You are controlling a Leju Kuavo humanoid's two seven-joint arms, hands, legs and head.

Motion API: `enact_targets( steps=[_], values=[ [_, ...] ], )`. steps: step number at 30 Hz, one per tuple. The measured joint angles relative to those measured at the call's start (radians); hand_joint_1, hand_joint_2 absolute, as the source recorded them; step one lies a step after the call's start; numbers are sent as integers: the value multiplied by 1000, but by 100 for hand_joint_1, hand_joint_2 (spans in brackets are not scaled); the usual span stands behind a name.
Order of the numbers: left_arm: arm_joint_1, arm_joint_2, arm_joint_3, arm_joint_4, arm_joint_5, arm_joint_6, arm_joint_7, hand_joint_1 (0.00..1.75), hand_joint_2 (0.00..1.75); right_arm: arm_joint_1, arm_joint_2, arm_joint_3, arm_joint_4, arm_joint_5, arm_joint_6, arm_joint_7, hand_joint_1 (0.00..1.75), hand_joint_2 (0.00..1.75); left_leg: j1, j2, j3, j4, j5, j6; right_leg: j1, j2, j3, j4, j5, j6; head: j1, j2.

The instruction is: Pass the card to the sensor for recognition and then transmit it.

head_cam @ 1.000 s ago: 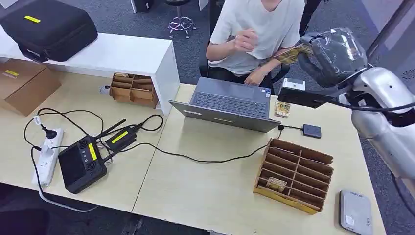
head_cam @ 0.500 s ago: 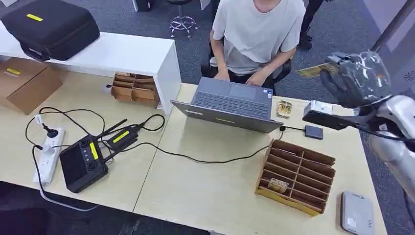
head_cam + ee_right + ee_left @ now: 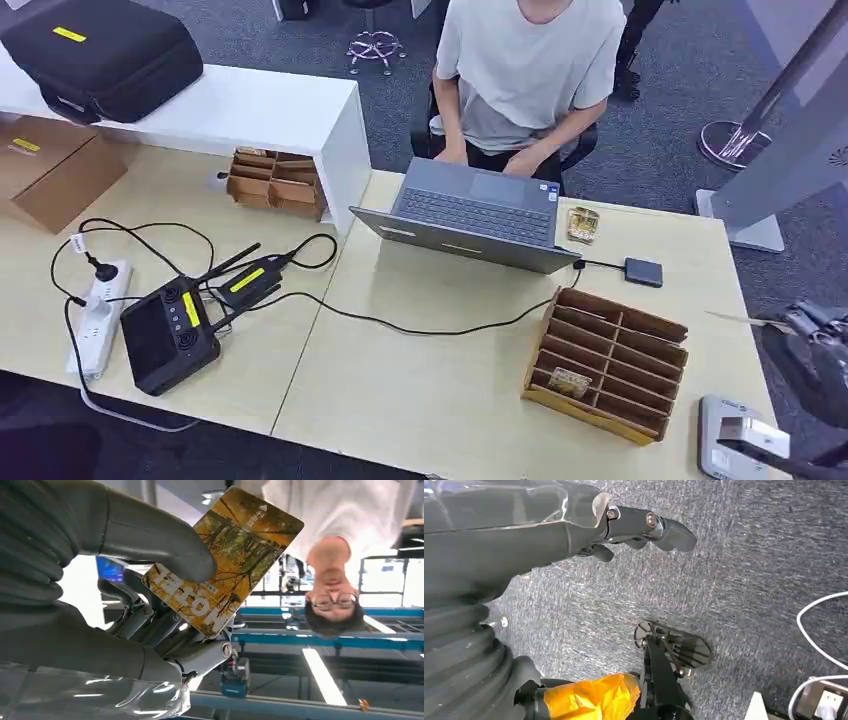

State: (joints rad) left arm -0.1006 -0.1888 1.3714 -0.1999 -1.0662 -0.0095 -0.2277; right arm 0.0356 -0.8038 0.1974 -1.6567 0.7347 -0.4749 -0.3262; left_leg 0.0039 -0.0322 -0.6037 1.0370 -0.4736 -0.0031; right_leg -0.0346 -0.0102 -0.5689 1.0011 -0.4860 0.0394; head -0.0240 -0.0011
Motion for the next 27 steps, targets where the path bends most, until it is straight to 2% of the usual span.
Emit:
enact_targets(
  steps=[3,7,12,18,20,27],
  values=[
    [3,0,7,0,3,0,0,0,175,95,2,-81,-35,4,-5,-1,175,175,0,2,1,0,0,0,0,2,0,0,0,0,0,0],
    [4,0,14,0,3,0,0,0,175,158,3,-140,-63,8,-2,-2,175,175,0,4,2,0,0,0,0,4,0,0,0,0,0,0],
    [4,0,18,0,11,2,10,0,175,204,16,-186,-83,43,-1,-14,175,175,0,4,3,0,0,0,0,4,1,0,0,0,0,0],
    [4,0,29,0,19,2,20,0,175,267,67,-198,-89,89,-30,-20,175,175,0,4,3,0,0,0,0,4,1,0,0,0,0,0],
    [4,0,31,0,17,2,20,0,175,277,85,-191,-87,113,-41,-4,175,175,0,5,3,0,0,0,0,5,1,0,-1,-1,0,0],
    [3,0,31,0,5,0,25,0,175,279,122,-123,-16,331,-147,140,175,175,0,6,3,0,0,0,0,6,1,0,0,-1,0,0]
  ],
)
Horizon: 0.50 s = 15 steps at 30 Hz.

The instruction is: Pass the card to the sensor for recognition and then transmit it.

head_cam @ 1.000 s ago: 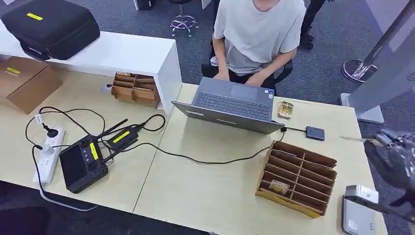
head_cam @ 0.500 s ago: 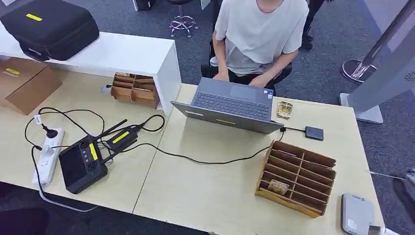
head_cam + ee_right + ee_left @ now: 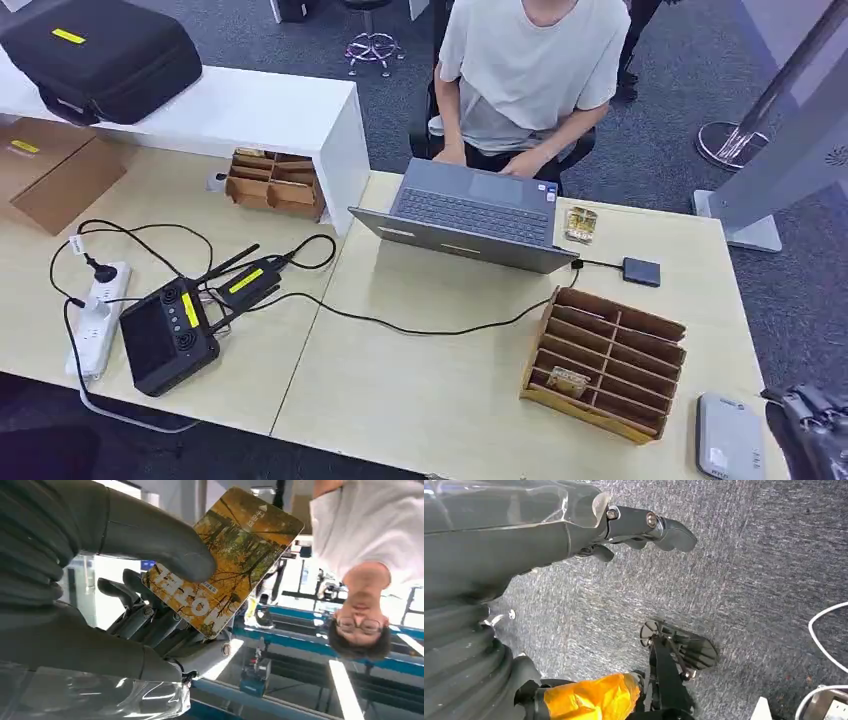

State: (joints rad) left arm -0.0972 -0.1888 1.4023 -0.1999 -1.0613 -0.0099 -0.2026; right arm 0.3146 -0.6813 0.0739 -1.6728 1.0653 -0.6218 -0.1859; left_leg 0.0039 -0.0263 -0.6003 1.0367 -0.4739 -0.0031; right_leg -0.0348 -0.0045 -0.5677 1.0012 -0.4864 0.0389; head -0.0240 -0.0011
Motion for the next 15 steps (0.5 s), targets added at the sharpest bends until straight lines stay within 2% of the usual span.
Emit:
enact_targets(
  steps=[15],
  values=[
    [0,0,0,0,-10,-8,-3,0,175,-23,6,88,163,125,-35,130,175,175,0,0,0,0,0,1,0,0,0,0,0,0,0,0]
  ],
)
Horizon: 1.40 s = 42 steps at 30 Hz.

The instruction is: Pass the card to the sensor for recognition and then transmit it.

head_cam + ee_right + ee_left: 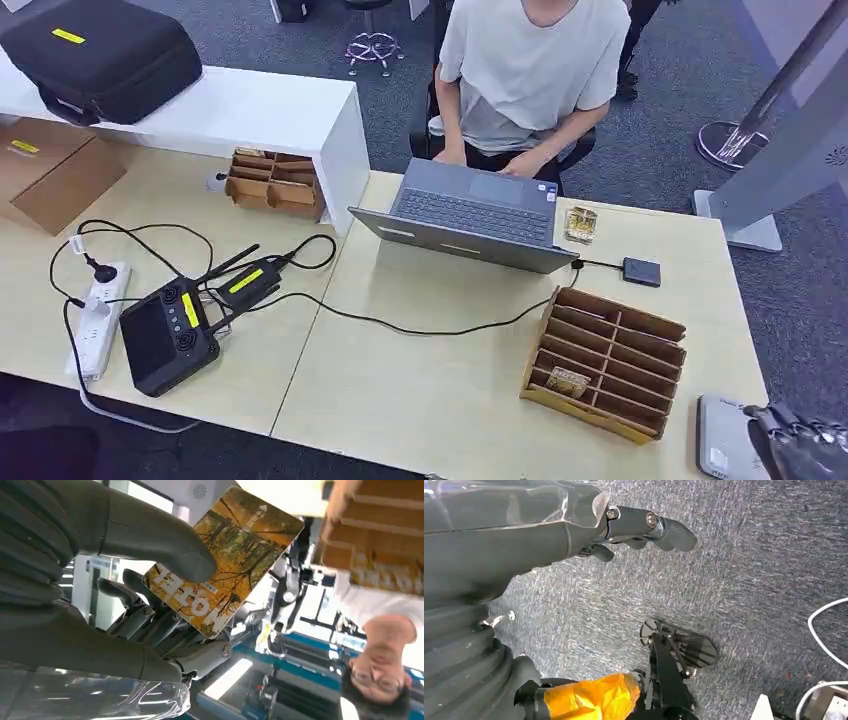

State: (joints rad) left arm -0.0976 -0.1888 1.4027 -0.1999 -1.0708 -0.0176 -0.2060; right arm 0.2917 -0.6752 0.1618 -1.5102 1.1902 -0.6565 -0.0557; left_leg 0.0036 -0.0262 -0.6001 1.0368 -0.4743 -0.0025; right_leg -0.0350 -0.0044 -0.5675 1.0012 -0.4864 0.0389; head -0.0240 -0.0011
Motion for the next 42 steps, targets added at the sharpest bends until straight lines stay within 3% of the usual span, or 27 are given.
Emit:
enact_targets(
  steps=[9,19,36,42],
  values=[
    [0,0,0,0,-1,-1,0,0,175,-58,20,20,196,-12,-4,21,175,175,0,0,0,0,0,0,0,0,0,0,0,0,0,0],
    [0,0,0,0,-3,1,0,0,175,-120,63,-7,405,-43,-6,-38,175,175,0,0,1,0,0,0,0,0,1,0,0,0,0,0],
    [0,0,0,0,-6,5,0,0,175,-146,105,-15,483,-48,-2,-40,175,175,0,2,6,0,-1,1,0,1,4,0,0,0,0,0],
    [1,1,0,0,-16,3,0,0,175,-151,105,-15,444,-52,-5,-44,175,175,0,3,6,0,-1,1,0,2,6,0,0,0,0,0]
  ],
)
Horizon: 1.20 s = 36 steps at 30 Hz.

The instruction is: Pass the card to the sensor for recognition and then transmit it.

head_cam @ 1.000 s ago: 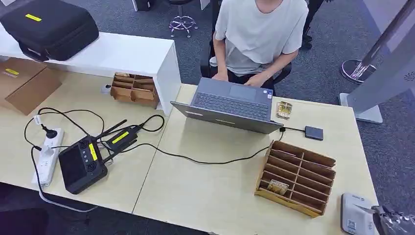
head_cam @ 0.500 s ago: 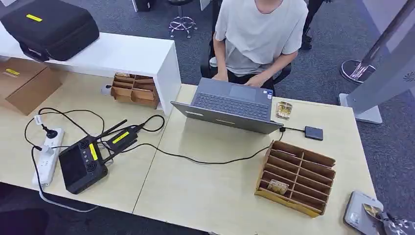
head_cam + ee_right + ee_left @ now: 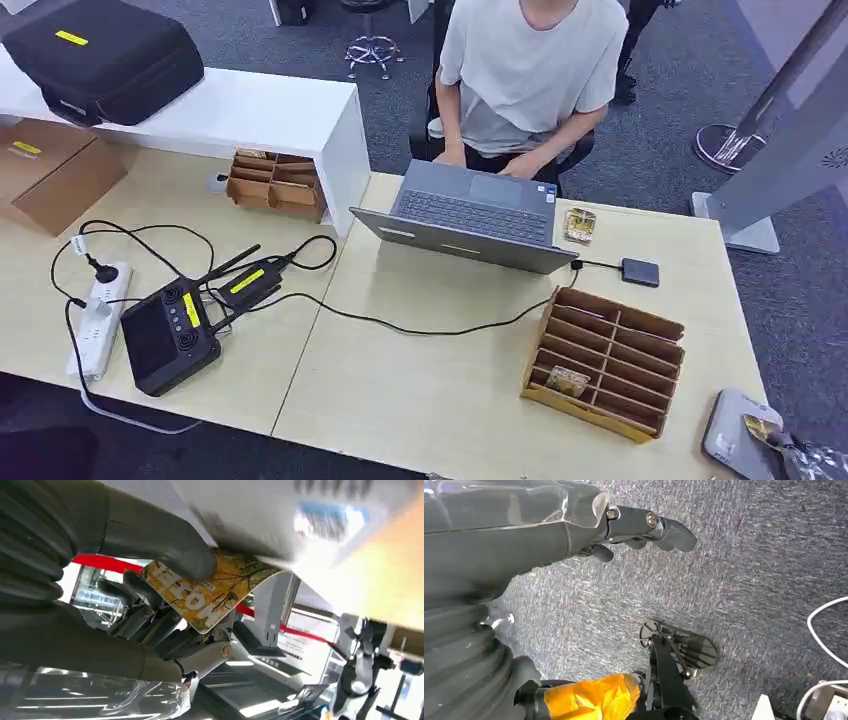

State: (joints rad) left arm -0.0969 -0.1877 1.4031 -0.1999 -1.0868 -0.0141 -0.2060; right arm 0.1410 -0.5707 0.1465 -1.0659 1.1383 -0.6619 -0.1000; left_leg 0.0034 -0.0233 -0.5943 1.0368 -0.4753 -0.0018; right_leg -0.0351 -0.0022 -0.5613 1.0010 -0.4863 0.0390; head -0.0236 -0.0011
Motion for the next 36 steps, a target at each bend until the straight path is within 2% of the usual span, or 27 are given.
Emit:
enact_targets(
  steps=[4,8,11,14,17,21,25,31,36],
  values=[
    [-1,3,0,0,-20,-6,-7,0,175,-36,-27,-4,-147,-36,26,-48,175,175,-1,4,-1,0,0,0,0,4,-1,1,1,0,0,0],
    [-9,6,0,0,-33,0,-19,0,175,-153,-72,-12,-268,-68,108,-84,175,175,-1,6,0,0,1,0,0,6,-2,1,3,0,0,0],
    [-11,6,0,0,-41,8,-37,0,175,-225,-91,-11,-318,-84,124,-103,175,175,-1,6,0,0,1,0,0,6,-2,1,3,0,0,0],
    [-17,6,-2,0,-50,-10,-86,0,175,-342,-97,4,-340,-103,142,-116,175,175,-1,8,-1,0,1,-1,0,8,-2,2,4,-1,-1,0],
    [-30,5,-4,0,-53,-60,-96,0,175,-501,-88,61,-332,-83,175,-122,175,175,-1,9,0,0,1,-1,0,9,-3,2,4,-1,0,0],
    [-47,2,-12,0,-63,-97,-92,0,175,-699,-25,192,-274,-17,190,-93,175,175,0,8,0,0,3,-3,1,9,-2,2,5,-1,0,0],
    [-61,1,-24,0,-77,-142,-86,0,175,-858,81,332,-189,42,206,-45,175,175,1,9,0,0,4,-4,2,10,-3,3,6,-2,-1,0],
    [-72,-3,-40,0,-88,-145,-76,0,175,-985,195,462,-90,34,223,-15,175,175,3,5,-2,0,5,-6,3,7,-4,3,5,-2,-1,0],
    [-97,-11,-60,0,-106,-161,-52,0,175,-1096,330,541,56,26,251,38,175,175,3,6,-2,0,5,-6,3,8,-5,3,6,-3,-1,0]
  ],
)
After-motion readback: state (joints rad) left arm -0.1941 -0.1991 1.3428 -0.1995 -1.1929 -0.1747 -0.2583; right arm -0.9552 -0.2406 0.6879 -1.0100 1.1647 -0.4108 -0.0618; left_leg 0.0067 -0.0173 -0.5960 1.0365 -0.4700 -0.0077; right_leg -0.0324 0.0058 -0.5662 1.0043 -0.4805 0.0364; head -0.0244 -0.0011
